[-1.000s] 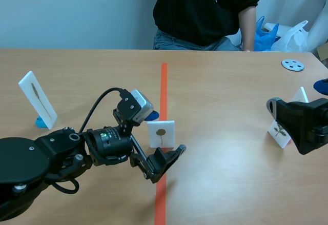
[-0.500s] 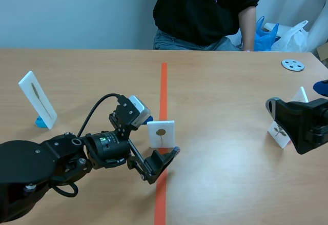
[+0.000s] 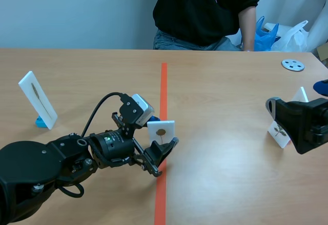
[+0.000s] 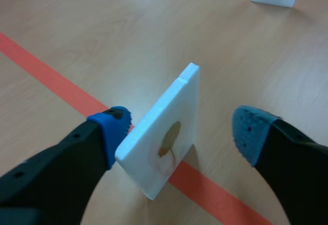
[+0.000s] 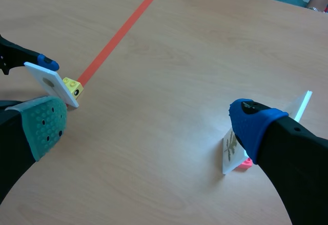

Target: Sort the leaf by its shape. The table is split by an orange tape line. A compound leaf with several leaflets goes to the left side, a simple leaf with one blade goes to the right side. Return to the home posture when a red brick is placed on the table.

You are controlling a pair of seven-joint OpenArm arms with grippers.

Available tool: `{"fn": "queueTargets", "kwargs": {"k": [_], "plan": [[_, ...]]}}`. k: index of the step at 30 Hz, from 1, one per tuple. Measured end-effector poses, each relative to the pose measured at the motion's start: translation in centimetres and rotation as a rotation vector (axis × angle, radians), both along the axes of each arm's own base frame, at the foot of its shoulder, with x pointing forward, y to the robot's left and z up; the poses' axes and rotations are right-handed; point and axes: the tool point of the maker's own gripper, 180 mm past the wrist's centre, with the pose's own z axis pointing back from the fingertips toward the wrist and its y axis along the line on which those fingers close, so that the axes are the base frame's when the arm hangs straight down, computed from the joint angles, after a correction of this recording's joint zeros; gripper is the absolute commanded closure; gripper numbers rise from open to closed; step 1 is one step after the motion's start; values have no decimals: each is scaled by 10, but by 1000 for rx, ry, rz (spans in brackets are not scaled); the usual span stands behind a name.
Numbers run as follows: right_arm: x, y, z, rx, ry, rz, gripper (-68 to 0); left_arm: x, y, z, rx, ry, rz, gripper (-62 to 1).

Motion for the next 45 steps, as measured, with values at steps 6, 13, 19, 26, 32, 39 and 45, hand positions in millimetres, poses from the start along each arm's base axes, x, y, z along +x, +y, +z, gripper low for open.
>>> {"fn": "queueTargets", "kwargs": {"k": [6,13,19,26,32,39,45], "plan": [[0,0,0,0,0,0,-679,3,3,0,11,-14,21,-193],[0,0,0,0,0,0,-679,3,3,-1,13,-12,20,-77],[0,0,0,0,0,0,-679,3,3,0,11,-11,20,-59],[0,0,0,0,0,0,-679,3,9,9,-1,35,48,-59],[0,0,1,3,-7,0,-679,7,38,41,-55,64,170,-59],[1,0,2,5,-11,0,-679,8,89,65,-119,70,394,-59],[1,0,2,6,-11,0,-679,-6,141,60,-129,93,579,-60]]}}
